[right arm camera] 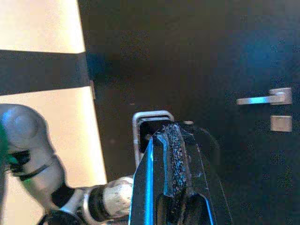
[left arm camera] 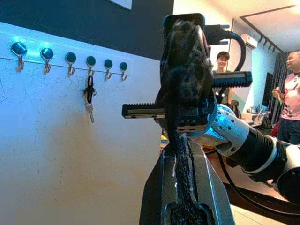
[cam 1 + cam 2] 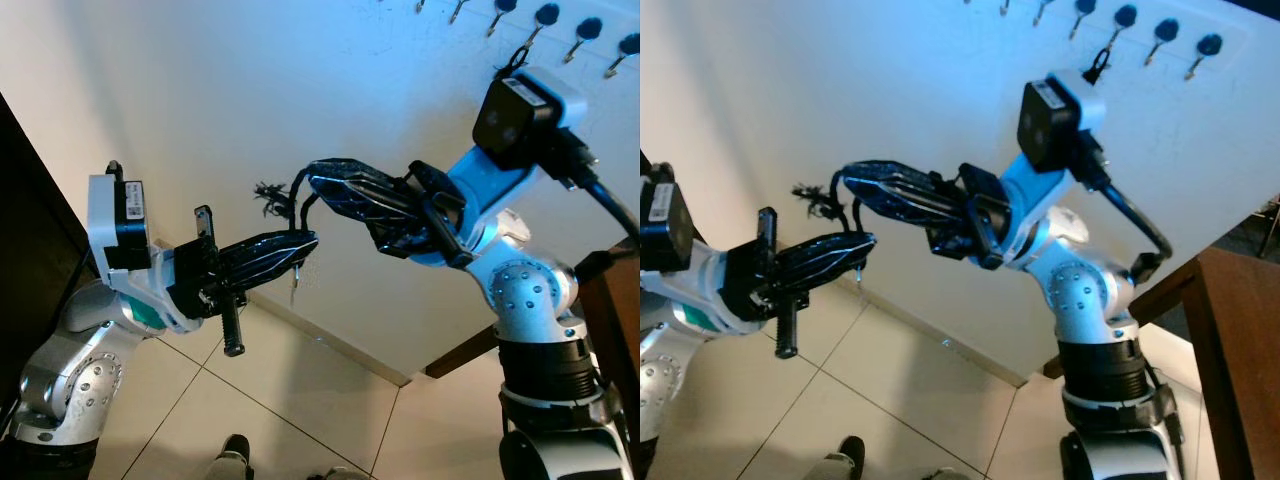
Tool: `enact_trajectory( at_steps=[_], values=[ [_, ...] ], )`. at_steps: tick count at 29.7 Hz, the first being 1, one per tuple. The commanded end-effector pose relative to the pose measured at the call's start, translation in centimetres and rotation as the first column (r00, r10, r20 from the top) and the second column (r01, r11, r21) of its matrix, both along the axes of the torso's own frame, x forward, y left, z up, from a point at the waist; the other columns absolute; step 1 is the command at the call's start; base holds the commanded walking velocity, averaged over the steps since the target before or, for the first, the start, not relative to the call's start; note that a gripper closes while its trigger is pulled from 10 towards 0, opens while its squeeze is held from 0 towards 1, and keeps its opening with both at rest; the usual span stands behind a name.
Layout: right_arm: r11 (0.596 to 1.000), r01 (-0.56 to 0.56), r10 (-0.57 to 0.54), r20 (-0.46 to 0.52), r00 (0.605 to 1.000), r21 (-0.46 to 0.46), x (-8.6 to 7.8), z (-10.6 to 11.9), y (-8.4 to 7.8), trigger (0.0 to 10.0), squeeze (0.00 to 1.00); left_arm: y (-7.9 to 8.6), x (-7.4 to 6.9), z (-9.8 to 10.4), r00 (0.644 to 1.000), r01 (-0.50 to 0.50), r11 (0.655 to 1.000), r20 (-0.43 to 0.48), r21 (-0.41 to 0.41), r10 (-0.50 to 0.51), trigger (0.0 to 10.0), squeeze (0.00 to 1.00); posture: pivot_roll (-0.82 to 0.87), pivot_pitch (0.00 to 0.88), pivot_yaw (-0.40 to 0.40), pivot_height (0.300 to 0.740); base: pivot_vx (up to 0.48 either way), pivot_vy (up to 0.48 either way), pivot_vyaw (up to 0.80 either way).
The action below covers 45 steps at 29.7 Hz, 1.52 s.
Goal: Hang keys on a hook
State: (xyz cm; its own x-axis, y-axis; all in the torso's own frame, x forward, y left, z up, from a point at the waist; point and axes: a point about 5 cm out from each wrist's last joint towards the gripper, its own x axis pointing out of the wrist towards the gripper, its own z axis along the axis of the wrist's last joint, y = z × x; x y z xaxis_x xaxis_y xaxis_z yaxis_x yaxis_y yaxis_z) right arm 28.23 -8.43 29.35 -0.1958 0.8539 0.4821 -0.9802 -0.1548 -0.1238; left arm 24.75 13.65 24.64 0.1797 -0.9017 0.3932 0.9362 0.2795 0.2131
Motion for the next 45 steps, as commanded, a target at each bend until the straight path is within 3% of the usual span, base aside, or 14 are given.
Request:
enact_trajectory(
  at_steps=[1,3,4,19,22,24,25,26,27,28,29,32,34,45],
  values=[
    [0.999,0.048,-0.047,0.005,0.999,-0.010,0.1,-0.4,0.0,10.0,0.00,-0.1,-0.4,0.1,1.000,0.019,1.000,0.004,-0.005,-0.019,0.0,0.00,0.02,0.095,-0.062,0.740,0.000,0.000,0.00],
    [0.996,0.084,-0.084,-0.008,0.996,-0.006,0.4,-0.6,0.1,10.0,0.00,-0.1,-0.3,0.2,1.000,0.019,1.000,0.006,-0.006,-0.019,0.0,0.00,0.02,0.095,-0.060,0.740,0.000,0.000,0.00],
    [0.993,0.114,-0.114,-0.026,0.993,0.002,0.7,-0.7,0.1,10.0,1.00,-0.1,-0.3,0.2,1.000,0.019,1.000,0.008,-0.007,-0.019,0.0,0.00,0.02,0.101,-0.058,0.740,0.000,0.000,0.00],
    [0.975,0.173,-0.157,-0.119,0.980,0.139,1.1,-0.7,-1.2,10.0,1.00,-0.1,-0.1,0.3,1.000,0.016,1.000,0.003,-0.009,-0.016,0.0,0.00,0.01,0.101,-0.048,0.740,0.000,0.000,0.00],
    [0.954,0.250,-0.218,-0.191,0.957,0.163,1.8,-1.4,-2.2,10.0,1.00,0.2,0.5,-0.1,1.000,-0.014,1.000,-0.017,-0.007,0.013,0.0,0.00,0.01,0.096,-0.051,0.740,0.000,0.000,0.00],
    [0.921,0.365,-0.319,-0.277,0.906,0.135,2.8,-2.8,-3.3,10.0,1.00,0.6,1.1,-0.6,0.998,-0.059,0.998,-0.033,-0.001,0.059,0.0,0.00,0.01,0.091,-0.053,0.740,0.000,0.000,0.00],
    [0.912,0.396,-0.350,-0.297,0.888,0.109,2.9,-3.4,-3.5,10.0,0.89,0.8,1.2,-0.7,0.997,-0.071,0.997,-0.033,0.003,0.071,0.0,0.00,0.01,0.089,-0.052,0.740,0.000,0.000,0.00],
    [0.908,0.411,-0.366,-0.320,0.874,0.086,3.0,-4.2,-3.7,10.0,0.89,0.9,1.3,-0.7,0.996,-0.079,0.997,-0.031,0.006,0.079,0.0,0.00,0.01,0.089,-0.052,0.740,0.000,0.000,0.00],
    [0.905,0.421,-0.379,-0.336,0.862,0.060,2.9,-4.9,-3.8,10.0,0.16,0.9,1.3,-0.6,0.996,-0.082,0.997,-0.026,0.008,0.082,0.0,0.00,0.01,0.085,-0.053,0.740,0.000,0.000,0.00],
    [0.905,0.421,-0.379,-0.336,0.862,0.060,2.9,-4.9,-3.8,10.0,0.16,0.9,1.3,-0.6,0.996,-0.082,0.997,-0.026,0.008,0.082,0.0,0.00,0.01,0.085,-0.053,0.740,0.000,0.000,0.00],
    [0.902,0.429,-0.390,-0.347,0.853,0.042,2.9,-5.6,-3.9,10.0,0.00,0.9,1.3,-0.6,0.996,-0.083,0.996,-0.020,0.010,0.083,0.0,0.00,0.01,0.085,-0.053,0.740,0.000,0.000,0.00],
    [0.901,0.433,-0.395,-0.362,0.844,0.027,2.7,-6.2,-4.0,10.0,0.00,0.9,1.3,-0.4,0.997,-0.081,0.997,-0.012,0.012,0.081,0.0,0.00,0.00,0.082,-0.055,0.740,0.000,0.000,-0.62],
    [0.889,0.458,-0.426,-0.411,0.806,-0.023,2.4,-8.4,-4.5,10.0,0.00,0.5,1.3,0.4,0.997,-0.068,0.997,0.027,0.027,0.067,0.0,0.00,0.00,0.081,-0.050,0.740,0.000,0.000,-0.62],
    [0.878,0.471,-0.456,-0.455,0.765,-0.089,1.7,-11.2,-4.2,10.0,0.00,-1.4,1.3,1.6,0.993,-0.033,0.998,0.117,0.055,0.027,0.0,0.00,-0.02,0.087,-0.040,0.740,0.000,0.000,-0.62]
  ],
)
